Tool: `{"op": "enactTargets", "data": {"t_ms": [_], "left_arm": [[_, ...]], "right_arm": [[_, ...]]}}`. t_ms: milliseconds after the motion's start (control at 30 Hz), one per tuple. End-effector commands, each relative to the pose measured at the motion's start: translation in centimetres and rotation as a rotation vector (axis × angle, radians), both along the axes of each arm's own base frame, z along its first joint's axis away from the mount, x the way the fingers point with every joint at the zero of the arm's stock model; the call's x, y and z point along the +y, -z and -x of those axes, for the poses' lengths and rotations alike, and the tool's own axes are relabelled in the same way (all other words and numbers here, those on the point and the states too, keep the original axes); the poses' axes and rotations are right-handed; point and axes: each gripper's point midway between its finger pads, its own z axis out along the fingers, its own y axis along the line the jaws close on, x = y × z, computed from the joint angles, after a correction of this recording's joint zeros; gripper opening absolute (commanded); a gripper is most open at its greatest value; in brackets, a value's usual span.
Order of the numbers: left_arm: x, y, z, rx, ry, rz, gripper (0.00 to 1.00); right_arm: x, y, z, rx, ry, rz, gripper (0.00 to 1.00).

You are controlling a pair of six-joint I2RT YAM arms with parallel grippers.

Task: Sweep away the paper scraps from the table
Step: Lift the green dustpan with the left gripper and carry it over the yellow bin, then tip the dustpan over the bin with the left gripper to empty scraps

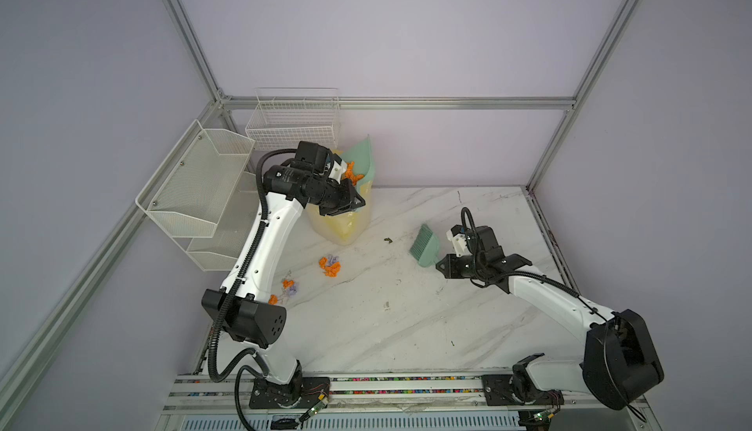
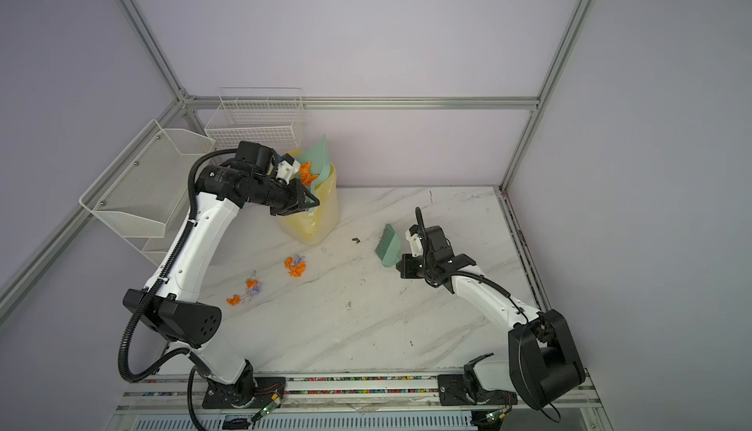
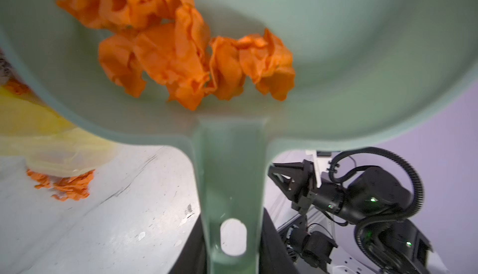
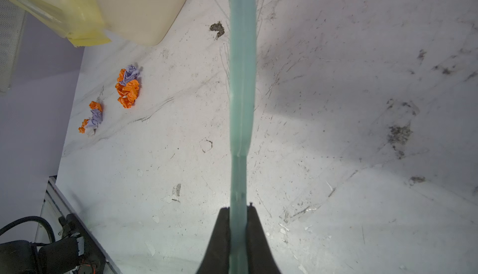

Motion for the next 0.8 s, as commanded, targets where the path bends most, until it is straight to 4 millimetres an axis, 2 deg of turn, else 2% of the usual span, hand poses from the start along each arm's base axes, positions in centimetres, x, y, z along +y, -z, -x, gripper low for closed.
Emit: {"op": "enactTargets", "data": {"t_ms": [0, 233, 433, 533, 633, 767], "left_arm": [[-1.1, -2.5, -0.4, -0.055, 0.064, 0.193, 0.0], [-1.0, -2.3, -1.2, -0.007, 0.067, 0.423, 0.0], [-0.6, -3.0, -1.8, -0.011, 0.086, 0.648, 0.0], [-0.1, -4.3, -2.0, -0.034, 0.106, 0.788, 0.0], [1.3, -6.6, -2.0, -0.089, 0.123, 0.929, 0.0], [2.4, -7.9, -2.0, -0.109, 0.138, 0.978, 0.0]], "right_arm": [[0.3, -1.2, -0.5, -0.035, 0.0, -0.036, 0.0], [0.5, -1.4, -0.7, -0.034, 0.002, -0.044, 0.0], [0.7, -1.5, -0.9, -0.029, 0.003, -0.057, 0.0], [0.8, -1.6, -1.0, -0.029, 0.003, -0.061, 0.0], [0.8, -1.8, -1.0, -0.032, 0.011, -0.063, 0.0], [0.9, -2.5, -1.2, -0.048, 0.014, -0.075, 0.0]]}}
